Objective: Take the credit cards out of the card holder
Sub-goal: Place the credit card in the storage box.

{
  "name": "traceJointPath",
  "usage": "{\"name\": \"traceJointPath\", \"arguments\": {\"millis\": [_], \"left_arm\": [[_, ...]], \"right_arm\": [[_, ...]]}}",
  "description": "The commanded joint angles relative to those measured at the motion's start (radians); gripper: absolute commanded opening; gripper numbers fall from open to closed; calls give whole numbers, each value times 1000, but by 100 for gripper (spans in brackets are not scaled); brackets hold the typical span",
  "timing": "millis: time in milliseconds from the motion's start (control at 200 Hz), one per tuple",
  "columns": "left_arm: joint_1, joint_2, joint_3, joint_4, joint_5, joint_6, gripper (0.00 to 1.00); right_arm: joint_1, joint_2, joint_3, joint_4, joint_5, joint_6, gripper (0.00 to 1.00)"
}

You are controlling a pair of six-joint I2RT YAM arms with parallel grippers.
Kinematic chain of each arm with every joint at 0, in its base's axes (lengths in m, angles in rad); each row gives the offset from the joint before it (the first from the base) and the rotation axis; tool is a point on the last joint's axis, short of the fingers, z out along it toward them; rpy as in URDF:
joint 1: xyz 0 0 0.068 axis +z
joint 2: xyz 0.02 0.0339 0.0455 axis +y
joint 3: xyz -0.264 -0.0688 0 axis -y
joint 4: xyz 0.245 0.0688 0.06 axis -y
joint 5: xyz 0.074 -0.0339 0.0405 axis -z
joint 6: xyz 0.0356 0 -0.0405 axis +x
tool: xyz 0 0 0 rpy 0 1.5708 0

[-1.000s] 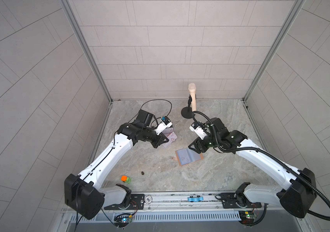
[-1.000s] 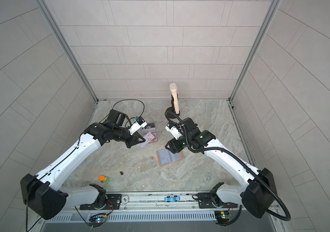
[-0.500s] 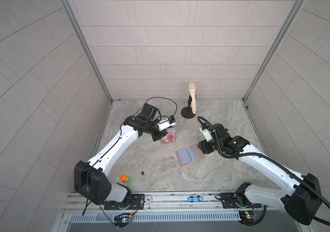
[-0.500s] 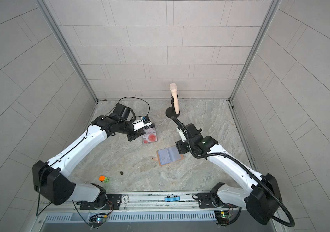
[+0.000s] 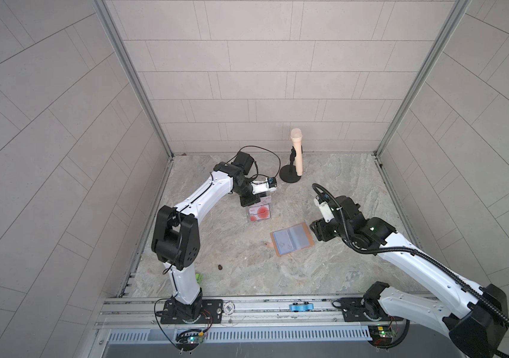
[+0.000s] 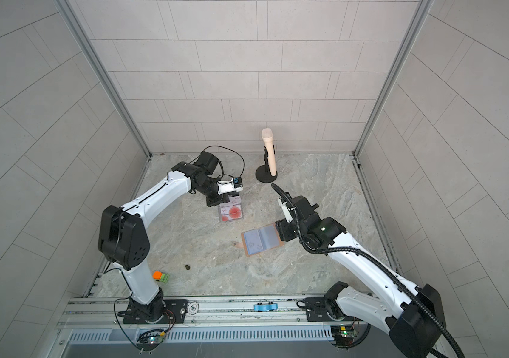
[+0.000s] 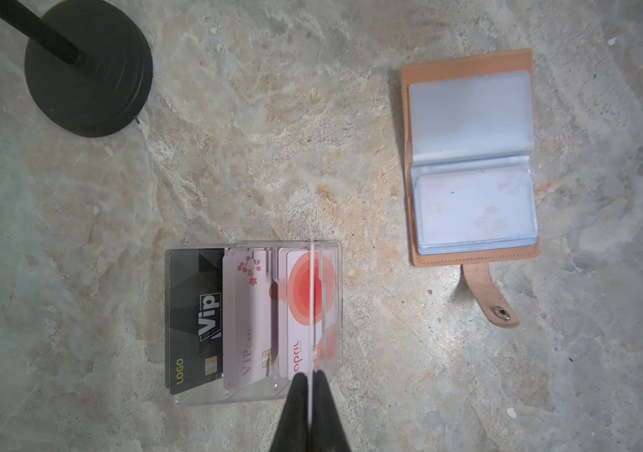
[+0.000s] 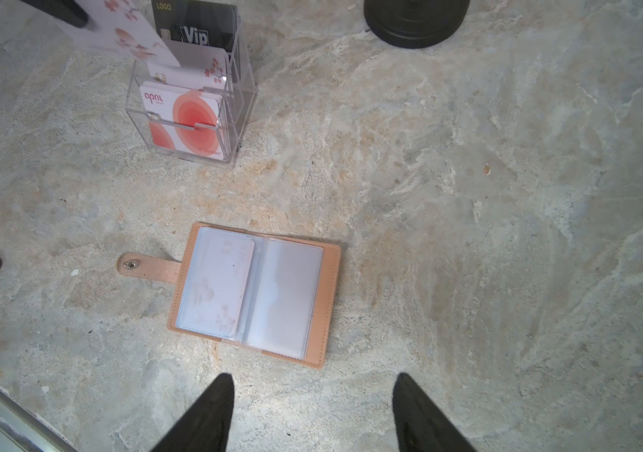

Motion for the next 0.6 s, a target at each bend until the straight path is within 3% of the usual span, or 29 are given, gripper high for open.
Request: {"name": "traceJointPath", "arguments": {"millis": [0, 596], "left_arm": [[13, 28, 45, -21, -13, 39, 0], [35, 137, 67, 32, -45, 19, 0]], "right_arm": [[-1, -17, -13, -3, 27, 14, 67], [-2, -14, -19, -3, 58, 20, 67]]}}
